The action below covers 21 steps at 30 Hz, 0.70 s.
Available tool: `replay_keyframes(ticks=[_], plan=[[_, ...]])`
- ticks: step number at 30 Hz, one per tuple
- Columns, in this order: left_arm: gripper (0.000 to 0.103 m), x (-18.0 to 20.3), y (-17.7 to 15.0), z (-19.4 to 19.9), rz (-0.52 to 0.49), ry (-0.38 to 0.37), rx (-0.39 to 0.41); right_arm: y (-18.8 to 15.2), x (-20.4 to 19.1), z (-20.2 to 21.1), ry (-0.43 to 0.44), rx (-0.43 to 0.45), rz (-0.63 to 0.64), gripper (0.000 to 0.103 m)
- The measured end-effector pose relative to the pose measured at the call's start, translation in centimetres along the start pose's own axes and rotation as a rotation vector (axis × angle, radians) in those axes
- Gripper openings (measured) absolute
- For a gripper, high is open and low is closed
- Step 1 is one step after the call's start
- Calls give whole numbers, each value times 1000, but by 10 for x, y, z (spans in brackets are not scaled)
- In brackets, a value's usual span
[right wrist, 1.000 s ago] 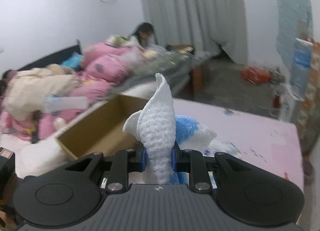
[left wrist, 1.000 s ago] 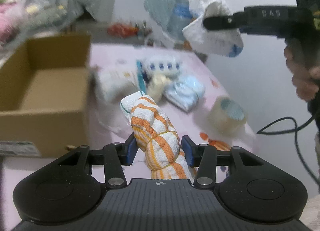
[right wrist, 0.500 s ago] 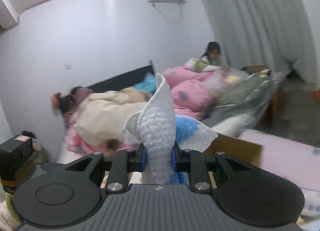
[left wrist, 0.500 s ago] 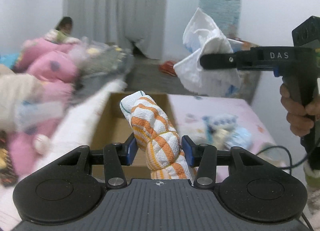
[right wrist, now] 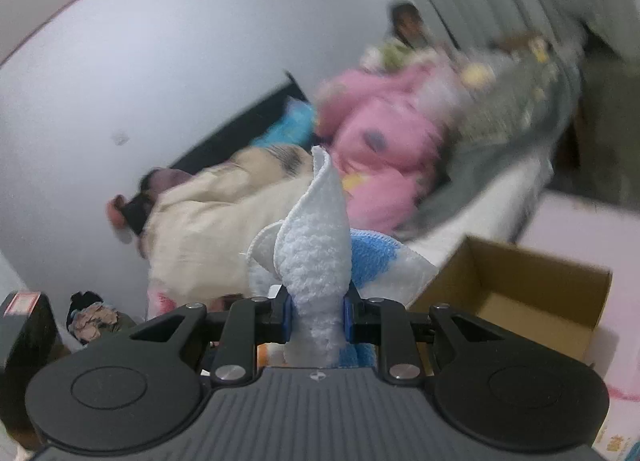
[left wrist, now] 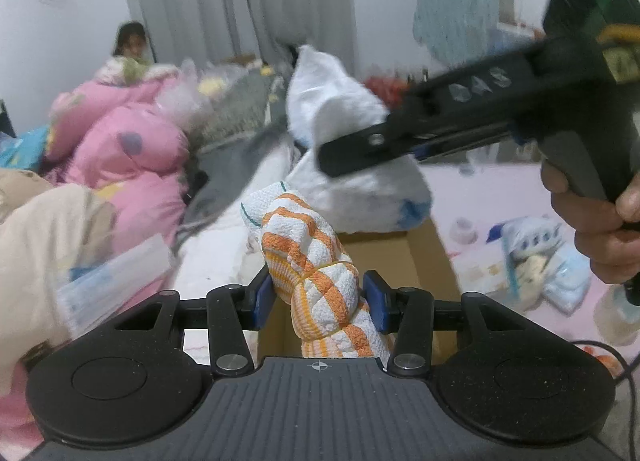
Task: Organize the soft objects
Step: 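Carry both towels to the cardboard box while the left gripper releases the striped towel inside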
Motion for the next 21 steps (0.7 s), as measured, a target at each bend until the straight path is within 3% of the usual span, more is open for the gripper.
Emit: replay_keyframes(ticks=[9, 21], plan=[[46, -11, 48, -105, -52, 26, -150, 27, 94, -79, -78, -154, -285, 15], [47, -4, 77, -184, -105, 67, -257, 24, 163, -118, -99, -260, -456, 16]])
Point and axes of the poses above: each gripper's, at about its wrist camera, not at the fingertips, and z roughly against the way its jaws point, x to its right, y to its top, the point moved 1 cm from there along -z, roughly the way its jaws point, and after that the axes turned 13 degrees about -x, right-handed, at the moved point
